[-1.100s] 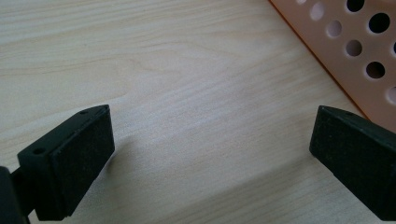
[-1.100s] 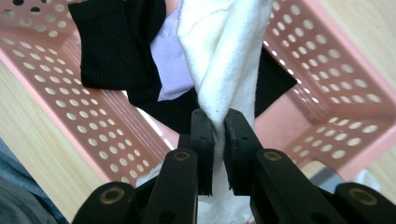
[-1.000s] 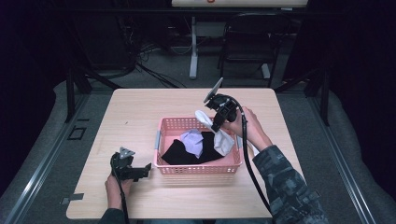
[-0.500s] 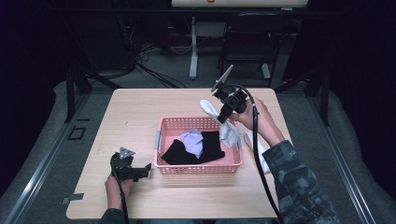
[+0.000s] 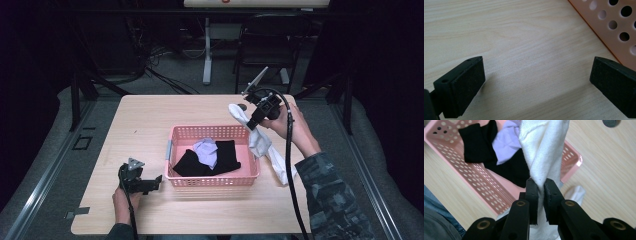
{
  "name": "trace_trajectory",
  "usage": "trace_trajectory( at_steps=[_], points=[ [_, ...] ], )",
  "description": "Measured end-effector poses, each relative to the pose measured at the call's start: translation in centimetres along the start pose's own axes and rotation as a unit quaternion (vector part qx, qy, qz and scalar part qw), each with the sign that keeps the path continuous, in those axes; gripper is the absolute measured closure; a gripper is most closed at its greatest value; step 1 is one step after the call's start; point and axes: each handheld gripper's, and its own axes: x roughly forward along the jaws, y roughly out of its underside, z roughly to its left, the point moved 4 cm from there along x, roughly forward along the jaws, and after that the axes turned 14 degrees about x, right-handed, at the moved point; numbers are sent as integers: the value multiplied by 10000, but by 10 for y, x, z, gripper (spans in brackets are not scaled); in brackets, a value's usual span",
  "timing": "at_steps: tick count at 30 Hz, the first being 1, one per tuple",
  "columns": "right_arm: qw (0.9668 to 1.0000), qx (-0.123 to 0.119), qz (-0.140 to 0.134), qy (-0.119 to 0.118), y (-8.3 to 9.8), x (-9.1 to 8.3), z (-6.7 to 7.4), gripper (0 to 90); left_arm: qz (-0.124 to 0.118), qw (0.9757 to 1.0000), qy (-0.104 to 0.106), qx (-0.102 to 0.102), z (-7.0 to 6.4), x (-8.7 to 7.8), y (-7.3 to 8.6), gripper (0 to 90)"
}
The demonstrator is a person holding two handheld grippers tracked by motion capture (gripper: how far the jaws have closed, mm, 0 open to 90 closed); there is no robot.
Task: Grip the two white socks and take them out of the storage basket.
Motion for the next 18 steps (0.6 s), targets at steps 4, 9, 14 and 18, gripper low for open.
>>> trace_trajectory(
  at_steps=[4,9,14,18],
  points=[
    [9998,140,58,95,8,-3,-15,830,-2,10000,-2,4,0,0,0,0],
    [9990,430,17,136,19,-1,-37,831,4,10000,-7,0,0,0,0,0],
    [9979,603,112,191,30,4,-59,830,6,10000,2,-4,0,0,0,0],
    [9966,778,170,192,38,11,-73,830,4,10000,-3,-8,0,0,0,0]
  ],
)
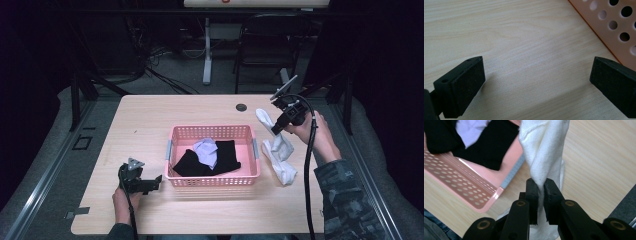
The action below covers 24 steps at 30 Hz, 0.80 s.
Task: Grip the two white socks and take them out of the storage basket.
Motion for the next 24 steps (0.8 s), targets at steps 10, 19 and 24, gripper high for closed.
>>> trace_trajectory(
  at_steps=[10,19,24],
  points=[
    [9990,419,126,37,13,38,-25,829,-1,10000,15,5,0,0,0,0],
    [9967,707,393,36,21,82,-43,818,-5,10000,18,-17,0,0,0,0],
    [9957,784,491,87,24,102,-48,794,6,10000,15,-14,-1,0,0,0]
  ],
)
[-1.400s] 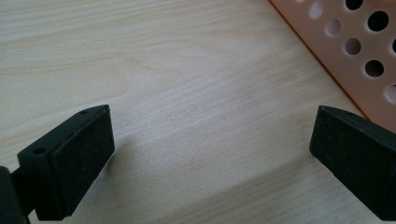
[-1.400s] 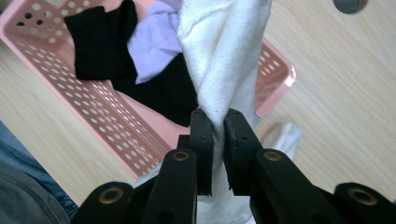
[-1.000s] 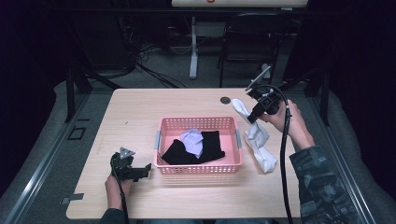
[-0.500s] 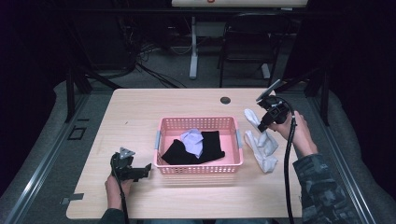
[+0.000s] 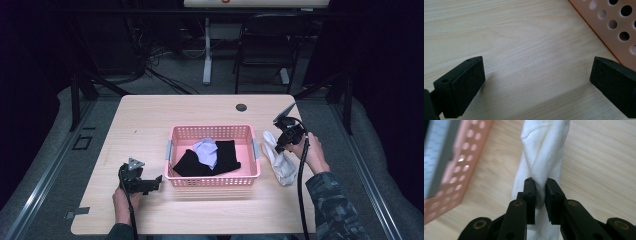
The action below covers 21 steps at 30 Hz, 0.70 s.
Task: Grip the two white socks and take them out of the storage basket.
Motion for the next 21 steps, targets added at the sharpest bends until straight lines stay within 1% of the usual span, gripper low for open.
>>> trace_trajectory(
  at_steps=[1,2,3,5,6,7,8,10,11,13,15,16,17,18,19,20,21],
  points=[
    [10000,4,4,48,0,4,-2,790,-12,10000,0,-12,0,0,0,0],
    [10000,11,37,37,0,8,-3,781,-9,10000,4,-1,0,0,0,0],
    [10000,77,-1,9,-1,12,-4,769,-7,10000,10,14,0,0,0,0],
    [9999,94,28,29,0,17,-6,755,-6,10000,6,20,0,0,0,0],
    [9999,55,85,22,0,19,-6,733,-6,10000,8,-8,0,0,0,0],
    [9999,114,7,4,0,20,-5,700,-11,10000,7,-6,0,0,0,0],
    [9999,109,10,36,0,19,-5,646,-7,10000,8,-8,0,0,0,0],
    [9999,116,-118,-18,1,15,-5,555,-10,10000,-1,-4,0,0,0,0],
    [9998,107,-165,-68,2,11,-5,498,-11,10000,-2,-6,1,0,0,0],
    [9995,93,-299,-97,5,2,-4,390,-9,10000,3,-12,0,0,0,0],
    [9990,47,-425,-155,9,-8,-2,315,-9,10000,-1,-4,0,0,0,0],
    [9986,33,-490,-178,12,-13,-1,284,-8,10000,-1,-2,0,0,0,0],
    [9987,-69,-465,-189,15,-19,-1,264,-10,10000,1,-2,0,0,0,0],
    [9982,-70,-556,-215,18,-23,0,237,-8,10000,6,18,1,0,0,0],
    [9980,-118,-587,-223,21,-28,1,213,-13,10000,6,1,0,0,0,0],
    [9970,-71,-716,-282,26,-31,2,192,-11,10000,8,15,1,0,0,0],
    [9969,-168,-709,-299,30,-35,2,168,-12,10000,9,15,1,-1,0,0]
  ],
)
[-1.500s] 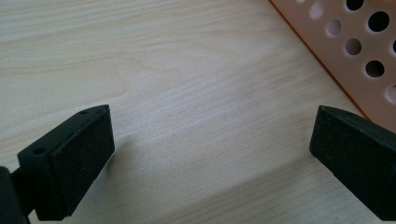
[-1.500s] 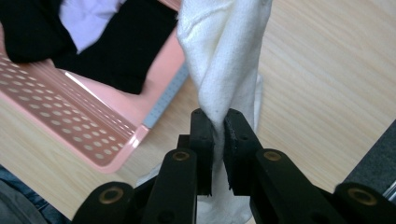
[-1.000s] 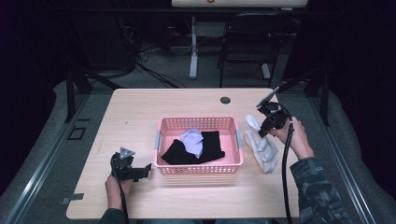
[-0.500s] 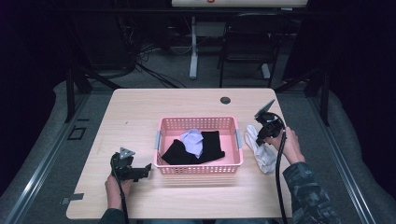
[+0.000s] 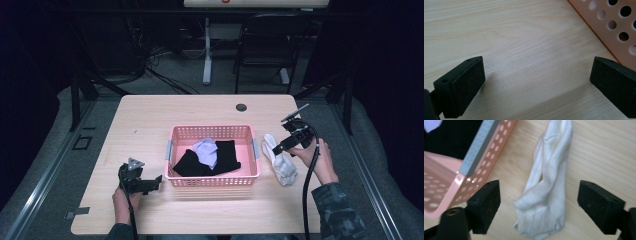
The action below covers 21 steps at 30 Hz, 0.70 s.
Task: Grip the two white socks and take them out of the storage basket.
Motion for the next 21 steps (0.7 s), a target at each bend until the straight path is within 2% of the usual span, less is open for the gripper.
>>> trace_trajectory(
  at_steps=[3,5,7,9,10,11,14,15,17,21],
  points=[
    [9998,-86,-161,-88,14,-10,2,128,3,10000,-1,-14,0,0,0,0],
    [9995,-170,-250,-134,23,-13,0,67,1,10000,4,-13,0,0,0,0],
    [9992,-137,-312,-200,34,-14,-3,38,0,10000,2,-15,0,0,0,0],
    [9987,-85,-431,-267,45,-12,-6,34,12,10000,-4,-11,-1,1,0,0],
    [9987,-77,-447,-225,50,-12,-9,32,17,10000,-5,-8,-1,1,0,0],
    [9982,-21,-510,-303,55,-9,-10,32,27,10000,-6,-7,-1,1,0,0],
    [9979,15,-588,-271,67,-1,-16,28,39,10000,-17,5,-1,1,0,0],
    [9977,12,-597,-312,70,3,-18,29,60,10000,-16,13,-1,1,0,0],
    [9990,-49,-411,-190,74,10,-21,16,61,10000,-19,14,-1,2,-1,0],
    [9989,27,-420,-222,76,14,-23,12,43,10000,-27,6,-1,2,-1,0]
  ],
)
